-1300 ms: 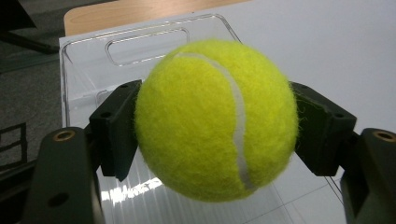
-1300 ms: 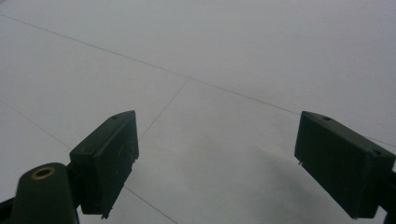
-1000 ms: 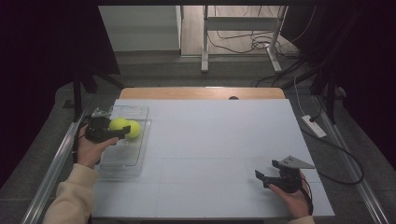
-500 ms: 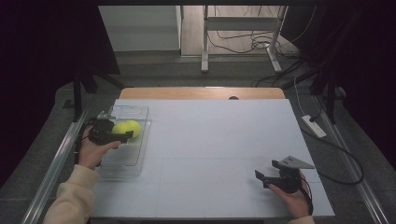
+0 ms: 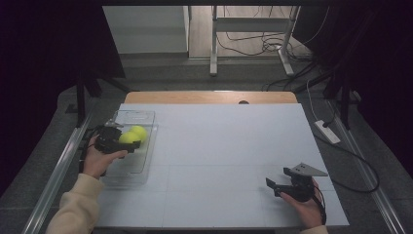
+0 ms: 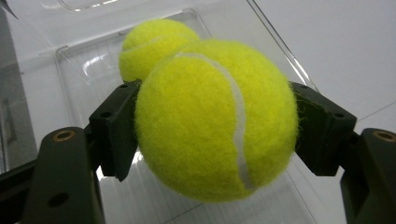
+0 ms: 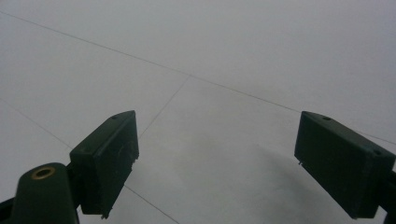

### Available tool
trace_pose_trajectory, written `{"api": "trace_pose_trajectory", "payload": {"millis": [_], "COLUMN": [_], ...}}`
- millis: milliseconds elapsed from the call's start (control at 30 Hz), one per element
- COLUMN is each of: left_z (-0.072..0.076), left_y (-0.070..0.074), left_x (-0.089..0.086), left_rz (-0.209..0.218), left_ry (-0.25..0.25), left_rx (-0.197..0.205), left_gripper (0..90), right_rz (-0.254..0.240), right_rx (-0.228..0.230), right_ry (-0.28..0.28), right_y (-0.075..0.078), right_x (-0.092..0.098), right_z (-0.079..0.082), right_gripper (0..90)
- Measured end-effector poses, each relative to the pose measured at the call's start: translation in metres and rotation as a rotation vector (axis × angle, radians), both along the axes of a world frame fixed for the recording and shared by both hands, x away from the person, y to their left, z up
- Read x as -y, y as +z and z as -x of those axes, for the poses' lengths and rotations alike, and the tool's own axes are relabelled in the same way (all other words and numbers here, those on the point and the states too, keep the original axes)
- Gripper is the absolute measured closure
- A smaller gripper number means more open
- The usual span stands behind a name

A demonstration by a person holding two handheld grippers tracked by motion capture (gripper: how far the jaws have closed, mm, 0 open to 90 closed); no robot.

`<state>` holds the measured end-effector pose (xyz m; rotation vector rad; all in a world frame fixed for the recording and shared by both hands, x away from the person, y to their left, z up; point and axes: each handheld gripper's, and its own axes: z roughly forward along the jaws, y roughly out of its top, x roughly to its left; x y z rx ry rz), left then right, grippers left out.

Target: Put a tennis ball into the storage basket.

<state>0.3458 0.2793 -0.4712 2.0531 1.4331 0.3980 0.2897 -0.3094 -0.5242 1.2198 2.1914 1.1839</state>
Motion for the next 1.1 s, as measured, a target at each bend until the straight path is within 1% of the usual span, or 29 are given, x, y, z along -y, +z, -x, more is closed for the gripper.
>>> {"api": "trace_pose_trajectory", "payload": {"millis": [133,233,600,667,767,833,867,933,967,1000,1100], "left_z": [-0.001,-0.003,-0.004,-0.004,-0.004,-0.003,-0.003,-0.001,-0.001,0.0,0.001], "left_y": [-0.004,-0.007,-0.012,-0.012,-0.012,-0.012,-0.012,-0.008,-0.008,-0.005,-0.002], "left_x": [0.002,0.004,0.005,0.005,0.005,0.005,0.006,0.007,0.007,0.008,0.009], "left_rz": [-0.006,-0.025,-0.035,-0.034,-0.037,-0.04,-0.041,-0.037,-0.037,-0.031,-0.023], "left_ry": [-0.008,-0.022,-0.023,-0.023,-0.021,-0.021,-0.027,-0.019,-0.019,-0.017,-0.014], "left_rx": [-0.025,-0.057,-0.087,-0.087,-0.084,-0.072,-0.063,-0.04,-0.04,-0.025,-0.003], "left_gripper": [26.3,26.2,26.0,26.0,25.9,25.1,22.0,15.7,14.6,14.6,12.1], "right_rz": [0.0,0.001,0.0,0.001,0.003,0.002,0.002,0.001,0.001,0.002,0.002], "right_rx": [0.0,0.0,-0.001,0.0,0.0,0.0,0.002,0.004,0.004,0.002,0.0], "right_ry": [0.001,0.001,0.002,0.001,0.001,0.001,0.0,0.0,0.0,0.0,0.001], "right_y": [0.0,0.0,0.0,0.0,0.0,0.0,0.0,0.0,0.0,0.0,0.0], "right_x": [0.0,0.0,0.0,0.0,0.0,0.0,0.0,0.0,0.0,0.0,0.0], "right_z": [0.0,0.0,0.0,0.0,0.0,0.0,0.0,0.0,0.0,0.0,0.0], "right_gripper": [13.6,13.6,13.6,13.6,13.6,13.6,13.7,13.7,13.7,13.7,13.7]}}
